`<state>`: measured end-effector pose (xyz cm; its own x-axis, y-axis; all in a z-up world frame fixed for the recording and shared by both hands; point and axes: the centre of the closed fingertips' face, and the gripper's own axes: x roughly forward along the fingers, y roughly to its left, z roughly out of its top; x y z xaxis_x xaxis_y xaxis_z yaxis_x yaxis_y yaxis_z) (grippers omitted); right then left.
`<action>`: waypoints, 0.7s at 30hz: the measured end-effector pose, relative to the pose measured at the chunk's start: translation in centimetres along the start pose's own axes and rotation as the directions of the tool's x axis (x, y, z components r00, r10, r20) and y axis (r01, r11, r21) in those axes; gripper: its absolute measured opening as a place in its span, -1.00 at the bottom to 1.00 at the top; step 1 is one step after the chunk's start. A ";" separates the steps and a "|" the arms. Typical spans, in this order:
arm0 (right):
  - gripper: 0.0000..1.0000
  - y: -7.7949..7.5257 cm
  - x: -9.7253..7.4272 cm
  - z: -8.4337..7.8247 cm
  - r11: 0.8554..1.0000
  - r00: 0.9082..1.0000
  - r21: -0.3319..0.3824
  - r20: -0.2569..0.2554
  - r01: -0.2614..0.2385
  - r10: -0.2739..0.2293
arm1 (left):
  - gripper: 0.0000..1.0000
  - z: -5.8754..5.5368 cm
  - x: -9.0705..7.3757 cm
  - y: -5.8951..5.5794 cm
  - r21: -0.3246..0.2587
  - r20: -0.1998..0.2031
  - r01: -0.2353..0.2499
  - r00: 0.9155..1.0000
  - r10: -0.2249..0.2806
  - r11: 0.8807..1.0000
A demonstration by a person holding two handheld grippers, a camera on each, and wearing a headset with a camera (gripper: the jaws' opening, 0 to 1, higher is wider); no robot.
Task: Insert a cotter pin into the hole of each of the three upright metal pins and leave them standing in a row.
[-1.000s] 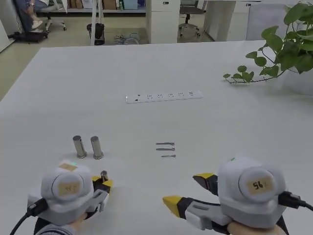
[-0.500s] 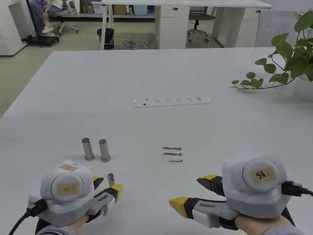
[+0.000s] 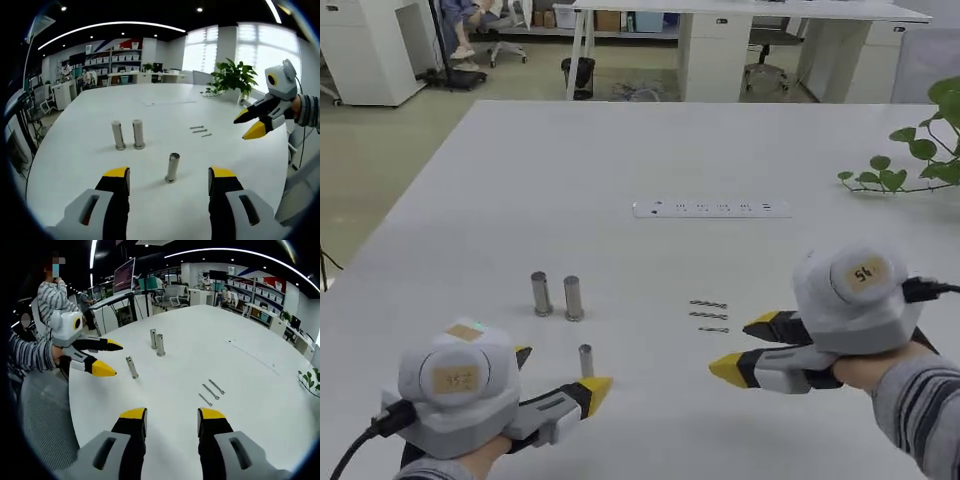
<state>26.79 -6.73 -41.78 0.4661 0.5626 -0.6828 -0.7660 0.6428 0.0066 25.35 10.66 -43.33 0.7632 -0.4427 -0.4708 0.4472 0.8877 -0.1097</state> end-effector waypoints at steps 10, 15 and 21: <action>-0.40 -2.4 1.9 -0.2 0.989 0.987 -0.122 -0.145 -0.082 0.064 | 0.46 0.1 -1.0 0.4 0.015 0.018 -0.026 1.000 0.026 1.000; -0.44 -3.0 2.9 -1.0 0.976 0.970 -0.179 -0.227 -0.126 0.084 | 0.44 0.1 -1.3 0.9 0.001 0.028 -0.044 0.999 0.044 0.999; -0.56 -3.9 3.9 -1.7 0.962 0.956 -0.227 -0.280 -0.152 0.085 | 0.39 -0.1 -1.5 1.1 0.006 0.019 -0.047 0.999 0.047 0.999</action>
<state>30.82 -7.89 -45.71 0.2569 0.4469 -0.8569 -0.9081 0.4151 -0.0558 24.59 12.32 -42.84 0.7922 -0.4029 -0.4583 0.4137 0.9067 -0.0819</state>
